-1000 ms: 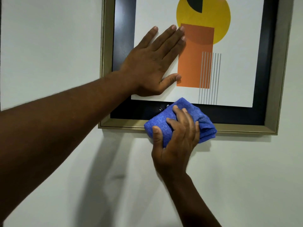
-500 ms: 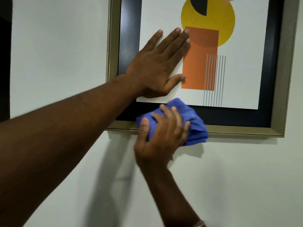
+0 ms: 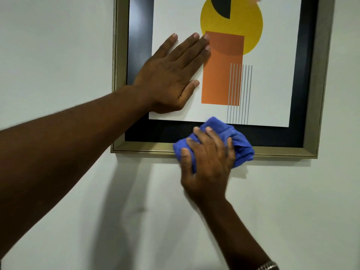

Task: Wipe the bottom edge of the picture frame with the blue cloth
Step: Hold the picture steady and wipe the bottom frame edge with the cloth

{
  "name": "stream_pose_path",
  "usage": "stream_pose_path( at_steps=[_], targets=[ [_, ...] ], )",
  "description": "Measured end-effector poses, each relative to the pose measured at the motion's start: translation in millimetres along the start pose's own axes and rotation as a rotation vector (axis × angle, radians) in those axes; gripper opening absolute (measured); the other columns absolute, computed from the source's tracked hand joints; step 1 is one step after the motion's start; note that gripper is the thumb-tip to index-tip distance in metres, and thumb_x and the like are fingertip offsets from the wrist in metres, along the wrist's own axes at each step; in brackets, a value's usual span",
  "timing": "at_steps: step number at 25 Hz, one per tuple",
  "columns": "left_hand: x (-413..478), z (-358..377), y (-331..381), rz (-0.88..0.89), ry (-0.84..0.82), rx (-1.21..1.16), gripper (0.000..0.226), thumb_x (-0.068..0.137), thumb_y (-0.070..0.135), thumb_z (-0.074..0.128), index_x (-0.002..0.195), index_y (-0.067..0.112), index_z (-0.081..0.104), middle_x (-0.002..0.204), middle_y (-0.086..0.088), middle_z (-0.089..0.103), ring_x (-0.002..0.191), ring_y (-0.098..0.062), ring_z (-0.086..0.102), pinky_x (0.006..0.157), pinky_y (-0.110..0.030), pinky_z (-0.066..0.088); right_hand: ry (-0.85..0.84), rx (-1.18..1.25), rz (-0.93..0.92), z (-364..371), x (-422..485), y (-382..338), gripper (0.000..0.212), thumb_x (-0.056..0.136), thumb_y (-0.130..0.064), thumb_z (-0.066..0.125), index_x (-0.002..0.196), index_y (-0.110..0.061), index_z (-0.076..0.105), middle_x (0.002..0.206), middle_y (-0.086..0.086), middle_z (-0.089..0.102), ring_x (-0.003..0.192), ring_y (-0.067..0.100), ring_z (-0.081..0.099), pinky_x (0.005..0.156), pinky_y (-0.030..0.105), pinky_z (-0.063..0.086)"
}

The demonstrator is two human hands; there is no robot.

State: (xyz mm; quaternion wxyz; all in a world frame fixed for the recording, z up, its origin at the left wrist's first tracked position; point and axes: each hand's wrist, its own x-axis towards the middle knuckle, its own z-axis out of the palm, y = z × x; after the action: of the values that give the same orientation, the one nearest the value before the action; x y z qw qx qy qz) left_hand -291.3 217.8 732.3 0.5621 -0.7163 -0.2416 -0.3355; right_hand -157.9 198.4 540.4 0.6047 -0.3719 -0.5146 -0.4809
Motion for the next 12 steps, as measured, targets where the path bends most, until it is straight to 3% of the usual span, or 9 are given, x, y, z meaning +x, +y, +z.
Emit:
stream_pose_path(
  at_steps=[5, 8, 12],
  targets=[
    [-7, -10, 14, -0.090, -0.085, -0.060, 0.071, 0.097, 0.043, 0.021, 0.156, 0.008, 0.004, 0.167, -0.012, 0.003, 0.154, -0.026, 0.002, 0.125, -0.050, 0.004, -0.063, -0.097, 0.162, -40, 4, 60, 0.029, 0.099, -0.034, 0.045, 0.110, -0.015, 0.066, 0.135, 0.008, 0.062, 0.135, 0.024, 0.047, 0.119, 0.053, 0.024],
    [-22, -14, 47, -0.214, -0.185, -0.175, 0.078, 0.092, 0.045, 0.025, 0.156, 0.008, 0.000, 0.167, -0.012, -0.003, 0.154, -0.026, -0.004, 0.124, -0.049, 0.000, -0.172, -0.125, 0.167, -57, 10, 64, 0.032, 0.099, -0.035, 0.044, 0.116, -0.017, 0.064, 0.141, 0.012, 0.056, 0.137, 0.027, 0.043, 0.116, 0.056, 0.030],
    [-66, -18, 128, -0.313, -0.200, -0.416, 0.080, 0.093, 0.058, 0.018, 0.157, 0.011, 0.008, 0.167, -0.010, -0.001, 0.154, -0.024, -0.003, 0.123, -0.047, -0.001, -0.413, 0.130, 0.228, -88, 29, 71, 0.041, 0.085, -0.022, 0.041, 0.113, -0.013, 0.069, 0.142, 0.014, 0.053, 0.136, 0.031, 0.042, 0.113, 0.056, 0.034]
  ],
)
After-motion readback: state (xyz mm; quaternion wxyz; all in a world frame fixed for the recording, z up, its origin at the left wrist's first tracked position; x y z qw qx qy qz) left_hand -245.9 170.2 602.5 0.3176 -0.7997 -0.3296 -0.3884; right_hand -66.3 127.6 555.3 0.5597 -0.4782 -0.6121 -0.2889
